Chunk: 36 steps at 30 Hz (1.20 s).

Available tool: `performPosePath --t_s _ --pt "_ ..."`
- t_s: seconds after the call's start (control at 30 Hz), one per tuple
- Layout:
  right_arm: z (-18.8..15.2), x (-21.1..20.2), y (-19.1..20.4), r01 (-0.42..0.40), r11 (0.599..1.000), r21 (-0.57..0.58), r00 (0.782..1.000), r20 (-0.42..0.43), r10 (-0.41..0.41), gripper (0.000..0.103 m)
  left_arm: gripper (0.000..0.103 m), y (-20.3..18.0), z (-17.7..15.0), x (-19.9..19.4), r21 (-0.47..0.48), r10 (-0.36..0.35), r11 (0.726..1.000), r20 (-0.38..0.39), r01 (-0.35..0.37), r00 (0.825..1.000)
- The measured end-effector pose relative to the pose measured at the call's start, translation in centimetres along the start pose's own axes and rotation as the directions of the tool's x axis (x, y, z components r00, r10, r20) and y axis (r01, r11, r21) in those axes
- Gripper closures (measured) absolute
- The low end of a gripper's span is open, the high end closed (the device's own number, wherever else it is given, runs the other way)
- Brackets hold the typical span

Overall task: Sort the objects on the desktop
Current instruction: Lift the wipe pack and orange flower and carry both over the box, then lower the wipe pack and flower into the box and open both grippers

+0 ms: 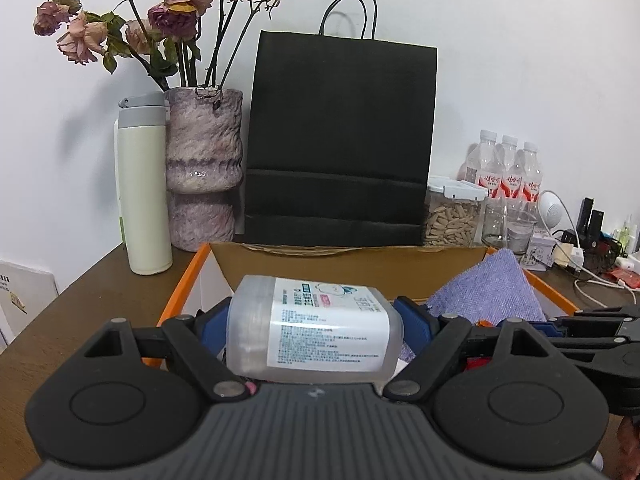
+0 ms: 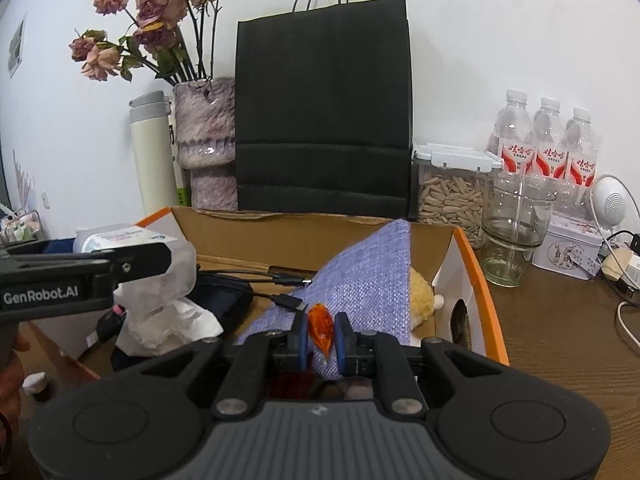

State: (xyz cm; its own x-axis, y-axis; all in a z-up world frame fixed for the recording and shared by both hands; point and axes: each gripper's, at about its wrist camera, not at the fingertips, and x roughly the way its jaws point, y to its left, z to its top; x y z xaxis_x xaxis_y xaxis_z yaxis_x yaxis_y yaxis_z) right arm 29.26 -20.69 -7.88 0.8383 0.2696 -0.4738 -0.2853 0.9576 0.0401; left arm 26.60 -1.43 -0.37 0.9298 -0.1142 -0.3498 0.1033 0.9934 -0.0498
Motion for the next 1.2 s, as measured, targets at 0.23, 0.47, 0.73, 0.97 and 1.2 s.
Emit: performPosePath --t_s 0.23,0.47,0.73,0.97,1.2 --pt "0.0 -0.3 0.2 0.007 1.0 -0.003 1.0 0.007 -0.007 0.078 0.017 0.0 -0.1 0.0 0.003 -0.004 1.0 0.008 0.004 1.0" --pt "0.0 -0.6 0.6 0.025 0.999 -0.023 0.999 0.028 -0.024 0.036 0.0 -0.2 0.0 -0.3 0.012 0.013 1.0 0.028 -0.014 1.0" --pt "0.0 -0.7 0.7 0.036 0.999 -0.03 0.999 0.037 -0.035 0.007 0.0 -0.4 -0.1 -0.4 0.017 0.012 1.0 0.039 -0.013 0.999" --pt "0.1 -0.9 0.7 0.043 0.999 -0.027 0.998 0.045 -0.042 0.006 0.0 -0.3 0.0 -0.8 0.008 0.02 1.0 0.058 -0.021 0.998" --pt "-0.1 -1.6 0.9 0.053 0.998 -0.032 0.997 0.049 -0.051 0.003 0.0 0.0 -0.2 -2.2 0.002 0.036 0.999 0.088 -0.036 0.996"
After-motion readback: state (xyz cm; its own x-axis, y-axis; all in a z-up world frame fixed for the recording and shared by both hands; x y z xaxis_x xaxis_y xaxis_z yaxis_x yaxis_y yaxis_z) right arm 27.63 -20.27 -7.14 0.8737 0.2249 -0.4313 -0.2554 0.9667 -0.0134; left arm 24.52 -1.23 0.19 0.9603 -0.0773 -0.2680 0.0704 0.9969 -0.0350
